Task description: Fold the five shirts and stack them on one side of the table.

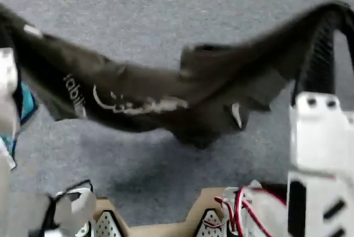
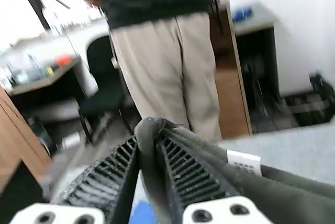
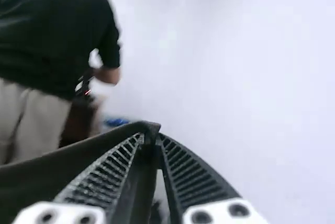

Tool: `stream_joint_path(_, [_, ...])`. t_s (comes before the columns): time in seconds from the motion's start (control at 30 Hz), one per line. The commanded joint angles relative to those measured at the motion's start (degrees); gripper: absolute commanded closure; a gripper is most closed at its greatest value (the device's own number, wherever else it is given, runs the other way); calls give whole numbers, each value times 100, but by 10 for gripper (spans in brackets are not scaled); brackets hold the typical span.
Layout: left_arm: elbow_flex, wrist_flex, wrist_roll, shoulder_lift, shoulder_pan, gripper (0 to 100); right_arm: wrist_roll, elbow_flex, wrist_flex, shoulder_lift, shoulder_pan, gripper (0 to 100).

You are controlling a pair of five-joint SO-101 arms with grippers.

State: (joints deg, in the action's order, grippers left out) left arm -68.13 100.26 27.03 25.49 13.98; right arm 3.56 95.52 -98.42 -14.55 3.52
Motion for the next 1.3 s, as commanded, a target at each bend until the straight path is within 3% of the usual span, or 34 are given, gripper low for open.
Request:
stream_joint_path(0.0, [-105,53,-9,602,-18,981,70,-40,387,-127,532,994])
stream_joint_path(0.27, [255,53,-9,1279,-18,981,325,-48,1020,-338,866,994])
stream_joint_path(0.5, [2426,53,-9,1692,475,981,730,-927,1758,-462,866,994])
stream_joint_path(0.7, [4273,26,-9,2176,492,981,1055,-2123,2857,-690,840,994])
stream_joint_path(0.83, [5354,-659,-26,2519,536,981,1363,-2721,3420,-699,655,994])
stream_joint_path(0.97, [6277,-1371,-35,3046,536,981,1749,-3108,3420,-708,4,994])
stream_joint_path(1.1, [6989,-2022,-18,3556,554,981,1767,-3345,3411,-708,-92,994])
stream_joint_path(1.27, [7323,-2673,-9,3890,1248,981,1767,-3345,3059,-725,-84,994])
